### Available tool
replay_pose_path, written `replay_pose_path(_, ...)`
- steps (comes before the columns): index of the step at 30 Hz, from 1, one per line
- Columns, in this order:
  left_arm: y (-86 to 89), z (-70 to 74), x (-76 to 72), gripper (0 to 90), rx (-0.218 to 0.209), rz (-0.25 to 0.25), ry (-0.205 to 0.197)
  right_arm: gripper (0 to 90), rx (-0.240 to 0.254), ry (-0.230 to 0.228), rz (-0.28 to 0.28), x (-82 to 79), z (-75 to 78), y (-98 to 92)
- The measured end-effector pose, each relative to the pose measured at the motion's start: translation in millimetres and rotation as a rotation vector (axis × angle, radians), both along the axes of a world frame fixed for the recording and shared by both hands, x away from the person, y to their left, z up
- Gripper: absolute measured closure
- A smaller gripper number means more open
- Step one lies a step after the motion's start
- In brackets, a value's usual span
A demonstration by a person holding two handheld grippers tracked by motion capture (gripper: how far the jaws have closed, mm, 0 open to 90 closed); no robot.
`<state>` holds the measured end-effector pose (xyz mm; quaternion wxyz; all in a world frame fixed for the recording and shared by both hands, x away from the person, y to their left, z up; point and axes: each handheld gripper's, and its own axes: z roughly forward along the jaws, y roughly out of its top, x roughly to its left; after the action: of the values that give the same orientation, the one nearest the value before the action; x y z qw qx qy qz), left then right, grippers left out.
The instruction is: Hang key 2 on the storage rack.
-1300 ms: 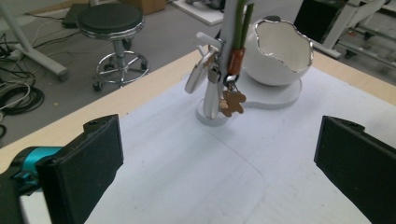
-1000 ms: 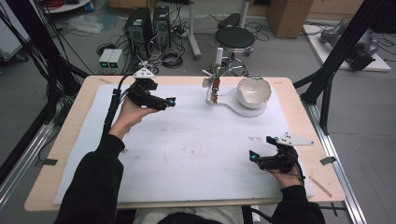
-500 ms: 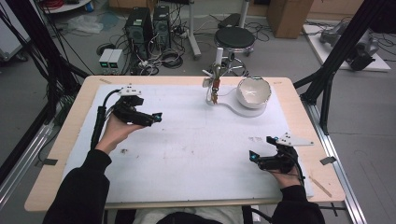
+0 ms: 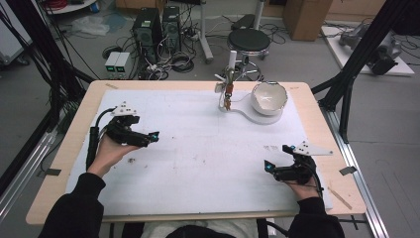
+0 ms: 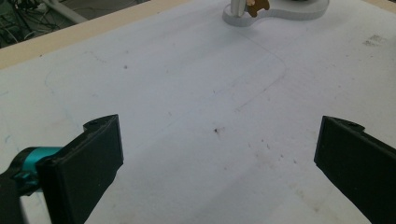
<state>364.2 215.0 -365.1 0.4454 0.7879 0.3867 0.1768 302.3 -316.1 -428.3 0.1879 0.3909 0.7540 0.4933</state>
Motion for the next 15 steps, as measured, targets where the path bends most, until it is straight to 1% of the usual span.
replay_pose_path(2,7.0,-2.0,-5.3,1.7,-0.008,0.011,0.000,0.5,0.000,0.000,0.000,0.0,0.0,0.1)
replay_pose_path(4,14.2,-4.5,-11.5,1.7,-0.019,0.025,-0.009,0.5,0.000,0.001,0.005,0.2,-0.2,0.7)
replay_pose_path(5,17.1,-5.9,-14.7,1.7,-0.031,0.035,-0.016,0.5,-0.003,0.003,0.005,0.3,-0.4,0.9)
replay_pose_path(7,22.7,-8.4,-20.8,1.7,-0.040,0.052,-0.031,0.5,-0.004,0.005,0.008,0.6,-0.7,1.5)
replay_pose_path(9,27.3,-10.7,-26.9,1.7,-0.036,0.065,-0.050,0.5,-0.006,0.004,0.010,0.6,-1.1,2.0)
replay_pose_path(10,29.6,-11.8,-29.8,1.7,-0.035,0.068,-0.059,0.5,-0.006,0.003,0.010,0.6,-1.0,2.1)
replay_pose_path(12,33.6,-14.8,-35.1,1.7,-0.048,0.066,-0.067,0.5,-0.007,0.002,0.010,0.5,-1.0,2.0)
replay_pose_path(14,38.1,-18.0,-41.4,1.7,-0.057,0.068,-0.091,0.5,-0.008,0.002,0.013,0.2,-0.9,1.8)
replay_pose_path(15,40.7,-19.8,-44.2,1.7,-0.065,0.071,-0.095,0.5,-0.006,0.003,0.012,-0.3,-0.8,1.9)
